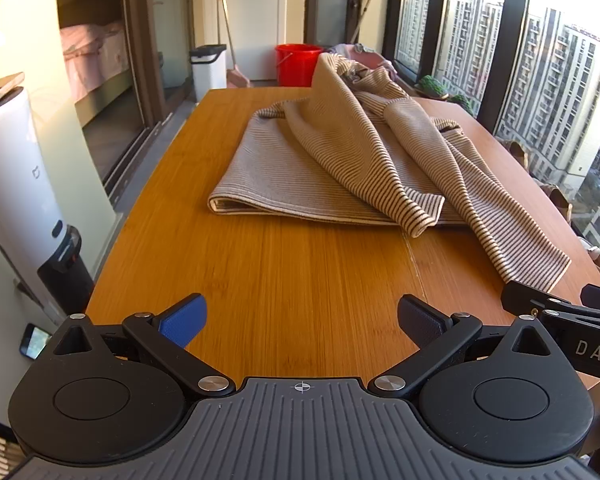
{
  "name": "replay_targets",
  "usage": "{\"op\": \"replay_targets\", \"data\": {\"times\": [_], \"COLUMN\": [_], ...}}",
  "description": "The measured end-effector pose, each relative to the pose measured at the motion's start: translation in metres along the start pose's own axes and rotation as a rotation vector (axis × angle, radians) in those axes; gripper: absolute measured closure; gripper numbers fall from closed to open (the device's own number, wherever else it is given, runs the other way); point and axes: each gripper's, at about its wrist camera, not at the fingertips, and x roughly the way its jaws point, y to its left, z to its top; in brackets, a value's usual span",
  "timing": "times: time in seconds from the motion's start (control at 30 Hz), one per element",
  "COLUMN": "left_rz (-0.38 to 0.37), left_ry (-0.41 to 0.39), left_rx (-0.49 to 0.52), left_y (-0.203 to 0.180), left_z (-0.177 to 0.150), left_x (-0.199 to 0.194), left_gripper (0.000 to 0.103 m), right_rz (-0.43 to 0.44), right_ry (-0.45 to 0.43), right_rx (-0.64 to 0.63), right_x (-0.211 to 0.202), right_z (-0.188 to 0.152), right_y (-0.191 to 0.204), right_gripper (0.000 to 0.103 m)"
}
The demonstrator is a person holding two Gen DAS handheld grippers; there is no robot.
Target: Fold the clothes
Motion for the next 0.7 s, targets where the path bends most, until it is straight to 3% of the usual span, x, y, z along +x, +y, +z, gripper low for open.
{"op": "replay_targets", "data": {"times": [0.7], "left_rz": [-0.01], "left_ry": [0.033], "left_rx": [-0.007], "left_y": [0.0003], "left_z": [-0.0017], "left_x": [0.0086], "left_gripper": [0.0], "right_rz": [-0.001], "right_ry": [0.025], "right_rx": [0.007], "right_x": [0.0073], "right_z": [-0.0016], "right_y": [-0.0019], "right_gripper": [0.0]}}
